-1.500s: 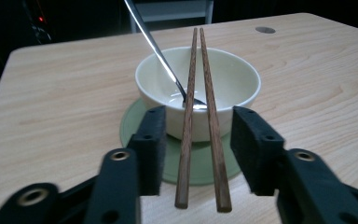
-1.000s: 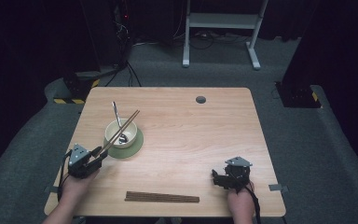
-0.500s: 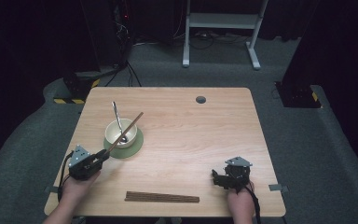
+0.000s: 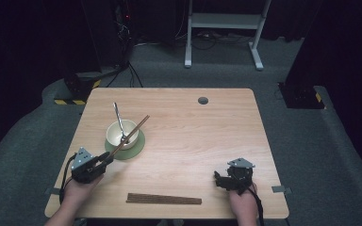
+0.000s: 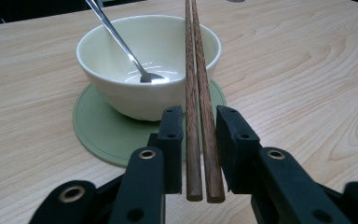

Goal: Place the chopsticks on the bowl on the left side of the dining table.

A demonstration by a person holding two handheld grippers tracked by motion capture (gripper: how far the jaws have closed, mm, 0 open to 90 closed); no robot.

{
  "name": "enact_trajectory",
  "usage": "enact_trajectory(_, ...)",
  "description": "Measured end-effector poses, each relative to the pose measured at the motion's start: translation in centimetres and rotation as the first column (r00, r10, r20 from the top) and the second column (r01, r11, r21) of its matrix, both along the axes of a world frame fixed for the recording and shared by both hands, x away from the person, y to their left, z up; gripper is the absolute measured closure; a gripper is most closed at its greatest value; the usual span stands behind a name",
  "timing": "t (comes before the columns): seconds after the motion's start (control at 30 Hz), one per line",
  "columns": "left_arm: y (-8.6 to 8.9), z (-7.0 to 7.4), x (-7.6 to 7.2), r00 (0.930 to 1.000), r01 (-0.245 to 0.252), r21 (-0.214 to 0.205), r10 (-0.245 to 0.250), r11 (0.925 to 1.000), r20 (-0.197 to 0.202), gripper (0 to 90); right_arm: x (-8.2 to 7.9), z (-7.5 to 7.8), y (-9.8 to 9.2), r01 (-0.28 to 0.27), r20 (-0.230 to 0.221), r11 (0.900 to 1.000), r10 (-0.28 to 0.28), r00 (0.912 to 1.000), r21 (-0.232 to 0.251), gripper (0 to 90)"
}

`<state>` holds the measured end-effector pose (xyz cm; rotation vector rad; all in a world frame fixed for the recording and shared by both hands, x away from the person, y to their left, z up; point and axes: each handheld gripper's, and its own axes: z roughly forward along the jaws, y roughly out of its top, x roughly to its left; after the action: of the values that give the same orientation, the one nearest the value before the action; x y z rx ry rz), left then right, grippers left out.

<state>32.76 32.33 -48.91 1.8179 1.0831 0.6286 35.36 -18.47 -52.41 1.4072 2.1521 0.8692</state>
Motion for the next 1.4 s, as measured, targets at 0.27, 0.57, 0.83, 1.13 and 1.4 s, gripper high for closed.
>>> enact_trajectory(0.27,0.1,0.1,0.1,0.9997,-0.022,0.008,0.022,0.9997,0.004,65.3,-0.1,0.0,0.1,0.001,0.001,1.0000,-0.001,1.0000,0.000,10.2)
enact_trajectory(0.57,0.9,0.0,0.4,0.9987,-0.050,-0.003,0.050,0.9987,-0.007,60.2,-0.9,1.7,3.4,-0.074,0.058,0.9973,0.073,0.9956,0.001,14.4)
enact_trajectory(0.83,2.4,0.0,0.9,0.9962,-0.087,-0.034,0.087,0.9956,-0.008,58.2,-0.1,3.9,9.6,-0.152,0.112,0.9884,0.150,0.9824,0.006,24.2)
enact_trajectory(1.13,2.3,0.1,1.1,0.9958,-0.091,-0.031,0.091,0.9954,0.009,60.5,3.5,4.9,16.8,-0.218,0.134,0.9760,0.215,0.9674,0.004,36.9)
enact_trajectory(1.4,3.1,0.0,1.2,0.9906,-0.136,-0.042,0.137,0.9898,0.011,57.4,7.2,5.5,21.0,-0.240,0.147,0.9707,0.237,0.9604,0.007,36.8)
